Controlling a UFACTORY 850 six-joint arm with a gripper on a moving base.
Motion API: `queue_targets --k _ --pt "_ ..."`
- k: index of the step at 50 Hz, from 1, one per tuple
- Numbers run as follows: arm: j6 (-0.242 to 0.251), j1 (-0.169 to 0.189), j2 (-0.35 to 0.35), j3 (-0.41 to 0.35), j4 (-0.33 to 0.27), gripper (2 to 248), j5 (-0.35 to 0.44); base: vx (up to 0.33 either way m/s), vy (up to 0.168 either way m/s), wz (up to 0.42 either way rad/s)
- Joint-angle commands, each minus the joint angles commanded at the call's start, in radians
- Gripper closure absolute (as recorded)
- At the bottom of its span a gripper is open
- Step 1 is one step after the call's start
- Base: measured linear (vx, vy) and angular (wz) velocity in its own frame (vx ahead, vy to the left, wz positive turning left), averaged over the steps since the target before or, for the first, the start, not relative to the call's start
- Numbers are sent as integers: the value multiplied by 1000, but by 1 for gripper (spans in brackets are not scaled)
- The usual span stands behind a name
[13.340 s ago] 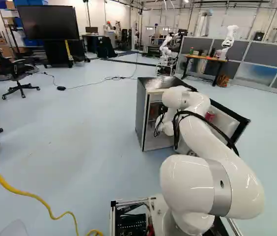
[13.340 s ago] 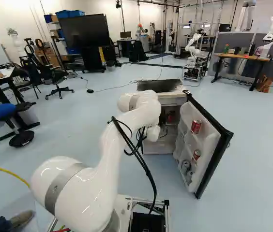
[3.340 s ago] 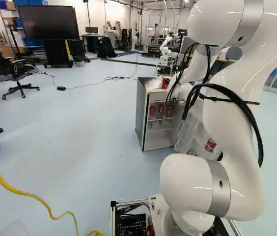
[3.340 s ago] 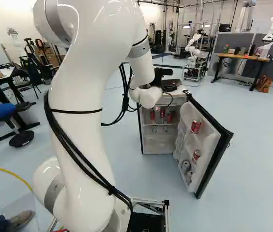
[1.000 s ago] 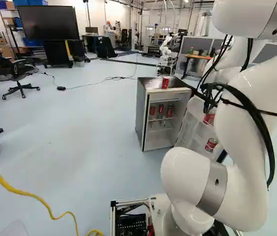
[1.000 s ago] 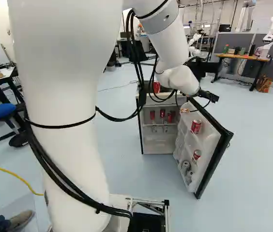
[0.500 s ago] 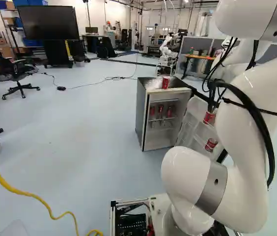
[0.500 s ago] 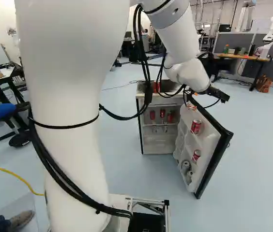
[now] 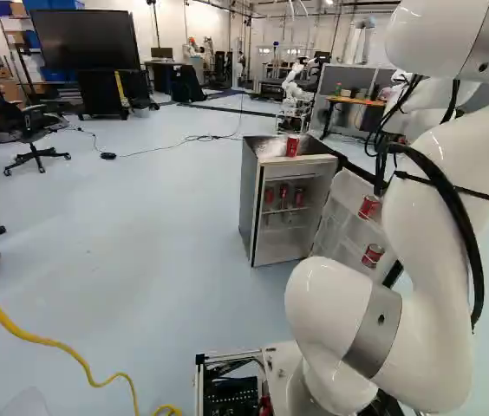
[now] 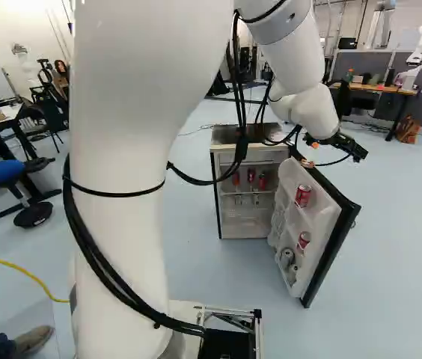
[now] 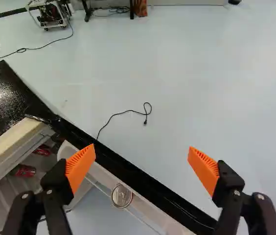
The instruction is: Grab a drink from the fridge
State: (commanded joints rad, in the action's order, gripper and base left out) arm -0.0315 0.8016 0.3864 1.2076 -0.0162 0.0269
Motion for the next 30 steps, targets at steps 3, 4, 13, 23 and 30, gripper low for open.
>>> queue_targets --k 3,4,13,23,30 --pt "0 3 13 16 6 3 -18 0 0 0" --pt "0 4 17 21 9 3 -24 0 0 0" --pt "0 14 58 73 30 3 -83 0 0 0" --pt "0 24 104 131 53 3 -148 0 0 0" --pt "0 31 135 173 70 3 -194 0 0 0"
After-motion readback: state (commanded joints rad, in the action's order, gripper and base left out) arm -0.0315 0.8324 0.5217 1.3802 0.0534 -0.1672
